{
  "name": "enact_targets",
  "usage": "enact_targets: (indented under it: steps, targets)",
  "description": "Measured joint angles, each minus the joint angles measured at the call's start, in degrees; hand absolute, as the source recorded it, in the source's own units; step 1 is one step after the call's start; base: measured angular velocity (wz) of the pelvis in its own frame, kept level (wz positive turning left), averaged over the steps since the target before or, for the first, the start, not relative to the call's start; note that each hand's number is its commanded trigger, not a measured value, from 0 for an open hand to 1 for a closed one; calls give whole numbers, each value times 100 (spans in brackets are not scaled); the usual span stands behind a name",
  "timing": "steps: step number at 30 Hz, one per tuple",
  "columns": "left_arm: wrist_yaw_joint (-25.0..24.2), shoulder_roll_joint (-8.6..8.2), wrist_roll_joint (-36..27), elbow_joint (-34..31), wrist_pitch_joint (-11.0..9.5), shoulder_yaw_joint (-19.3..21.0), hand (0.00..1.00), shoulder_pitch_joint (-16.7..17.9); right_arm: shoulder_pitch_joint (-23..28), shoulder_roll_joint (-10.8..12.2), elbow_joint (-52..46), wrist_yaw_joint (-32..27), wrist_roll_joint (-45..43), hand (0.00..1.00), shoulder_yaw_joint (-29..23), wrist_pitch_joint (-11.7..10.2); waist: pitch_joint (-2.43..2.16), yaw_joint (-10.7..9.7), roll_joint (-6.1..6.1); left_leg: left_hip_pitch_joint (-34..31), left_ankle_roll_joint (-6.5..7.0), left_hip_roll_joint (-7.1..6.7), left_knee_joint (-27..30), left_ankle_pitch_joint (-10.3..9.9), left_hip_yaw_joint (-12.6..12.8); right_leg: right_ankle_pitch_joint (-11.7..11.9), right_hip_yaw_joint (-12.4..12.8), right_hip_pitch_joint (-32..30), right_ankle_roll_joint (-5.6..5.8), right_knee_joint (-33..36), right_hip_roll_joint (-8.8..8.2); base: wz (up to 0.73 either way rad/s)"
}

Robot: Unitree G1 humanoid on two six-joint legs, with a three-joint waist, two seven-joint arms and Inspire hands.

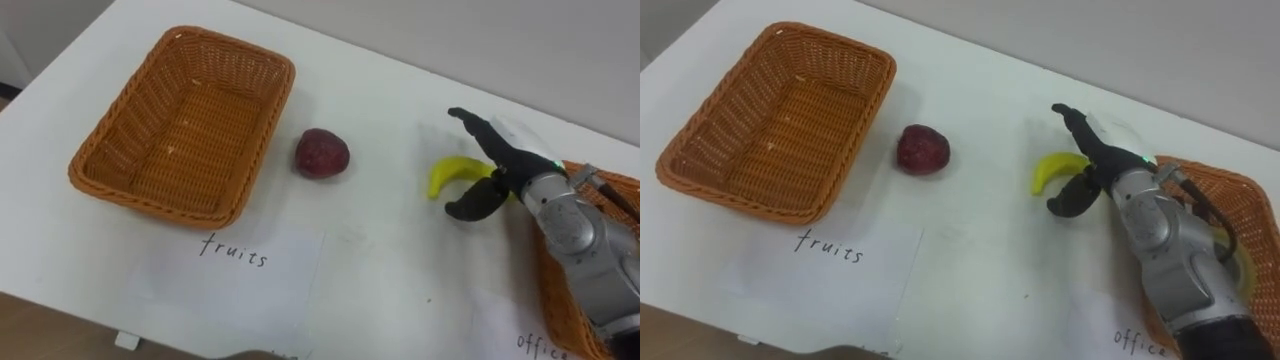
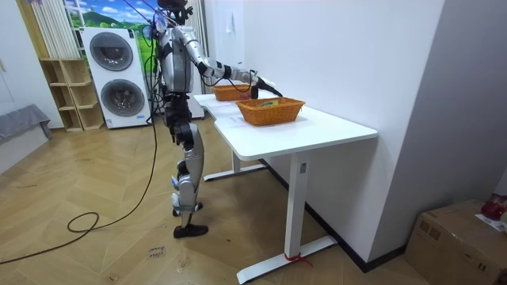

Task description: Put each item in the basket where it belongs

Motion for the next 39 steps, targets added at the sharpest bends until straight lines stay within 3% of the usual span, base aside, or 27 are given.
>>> enact_targets:
  steps: [9,15,22,31,39]
  targets:
    - [0,1,-1,-8,-6,-5,0,-106,-156,-24,1,20,-137,0,11,8,-5,-3,-14,-5,0,0,-8,0,0,1,2,-11,-2,-2,1,0]
    - [0,4,17,-43,-30,-6,0,-115,-244,-254,112,22,-209,0,264,-3,-8,19,-38,-6,0,0,-12,0,1,1,1,-19,-2,-5,1,0]
    - [0,5,15,-160,-30,-8,0,-125,-249,-277,295,233,-638,0,270,124,-7,34,-59,-57,1,1,-11,5,23,5,15,-75,-8,-3,2,0]
    - [-3,20,18,-131,-27,-121,0,-146,-429,-281,599,319,-997,0,444,119,43,124,7,-62,0,1,-13,4,21,16,-14,-73,-20,-5,12,0]
    - [4,12,9,-8,7,-353,0,-139,-436,-280,768,287,-1072,0,450,122,51,263,19,-63,1,-4,28,4,-27,19,-50,-42,-20,-2,4,2]
